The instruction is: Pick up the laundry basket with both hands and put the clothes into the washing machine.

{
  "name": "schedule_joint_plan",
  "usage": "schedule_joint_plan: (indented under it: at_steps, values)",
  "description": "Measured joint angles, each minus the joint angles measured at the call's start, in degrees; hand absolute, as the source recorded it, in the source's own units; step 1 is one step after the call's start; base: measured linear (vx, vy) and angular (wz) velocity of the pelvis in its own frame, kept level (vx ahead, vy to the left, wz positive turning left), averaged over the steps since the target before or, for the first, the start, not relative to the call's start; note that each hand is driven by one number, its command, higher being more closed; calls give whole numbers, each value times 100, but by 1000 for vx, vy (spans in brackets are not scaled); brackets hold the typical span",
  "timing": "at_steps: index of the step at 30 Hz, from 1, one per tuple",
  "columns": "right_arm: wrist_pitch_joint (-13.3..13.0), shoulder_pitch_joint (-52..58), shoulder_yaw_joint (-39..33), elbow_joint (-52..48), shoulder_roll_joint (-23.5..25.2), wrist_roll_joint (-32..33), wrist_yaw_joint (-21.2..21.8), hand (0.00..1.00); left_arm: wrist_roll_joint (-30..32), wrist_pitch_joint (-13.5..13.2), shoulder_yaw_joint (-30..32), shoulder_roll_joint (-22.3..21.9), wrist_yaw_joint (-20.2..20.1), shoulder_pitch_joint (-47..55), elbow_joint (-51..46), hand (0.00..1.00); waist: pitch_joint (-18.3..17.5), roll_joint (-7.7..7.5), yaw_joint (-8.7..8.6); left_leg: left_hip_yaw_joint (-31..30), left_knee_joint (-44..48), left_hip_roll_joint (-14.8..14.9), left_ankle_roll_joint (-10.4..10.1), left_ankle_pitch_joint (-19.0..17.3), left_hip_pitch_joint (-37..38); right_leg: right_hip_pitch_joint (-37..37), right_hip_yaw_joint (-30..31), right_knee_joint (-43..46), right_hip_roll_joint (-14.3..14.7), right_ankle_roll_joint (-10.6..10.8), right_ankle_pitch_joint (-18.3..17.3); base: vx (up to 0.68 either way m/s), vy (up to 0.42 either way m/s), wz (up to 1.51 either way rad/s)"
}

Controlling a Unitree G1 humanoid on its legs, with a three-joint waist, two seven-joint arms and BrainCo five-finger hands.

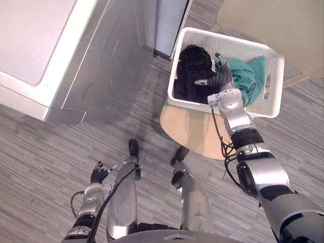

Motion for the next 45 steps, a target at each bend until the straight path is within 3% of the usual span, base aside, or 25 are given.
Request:
schedule_joint_plan:
  at_steps: [5, 19, 32, 33, 40, 45]
  values:
    - [99, -310, -30, 650, 4, 5, 58, 0, -161, -1, -5, -49, 47, -105, 1, 0, 0, 0, 39, -136, -2, -3, 1, 50, -124, -9, -148, -27, 1, -2, 1, 12, -1, 13]
    - [199, -692, 64, 1115, -25, 71, 93, 0, -400, -51, -69, -238, 122, -273, -240, 0, -9, -9, 104, -400, -4, -10, -13, 153, -567, -218, -397, -156, 37, -16, 52, 2, 2, 8]
    - [242, -862, 382, 1384, -388, 241, 244, 0, -530, -37, 111, -426, 243, -377, -864, 0, -34, -38, 262, -713, 311, 62, -17, 165, -1358, -638, -656, -187, 131, -68, 114, -7, 0, 7]
    - [252, -847, 391, 1383, -388, 216, 244, 100, -560, -36, 114, -431, 243, -377, -907, 0, -34, -38, 254, -736, 321, 64, -19, 167, -1394, -642, -696, -188, 137, -68, 114, 7, 2, 9]
    - [305, -673, 563, 1327, -377, -6, 245, 100, -659, -35, 350, -455, 241, -376, -916, 0, -124, -192, 269, -733, 405, 129, -39, 137, -1483, -704, -678, -189, 193, -71, 113, 7, -5, -3]
    - [329, -569, 488, 1321, -305, 3, 282, 100, -659, -31, 427, -466, 245, -377, -912, 0, -134, -209, 311, -736, 511, 199, -63, 89, -1514, -706, -647, -185, 233, -89, 111, 0, -5, -6]
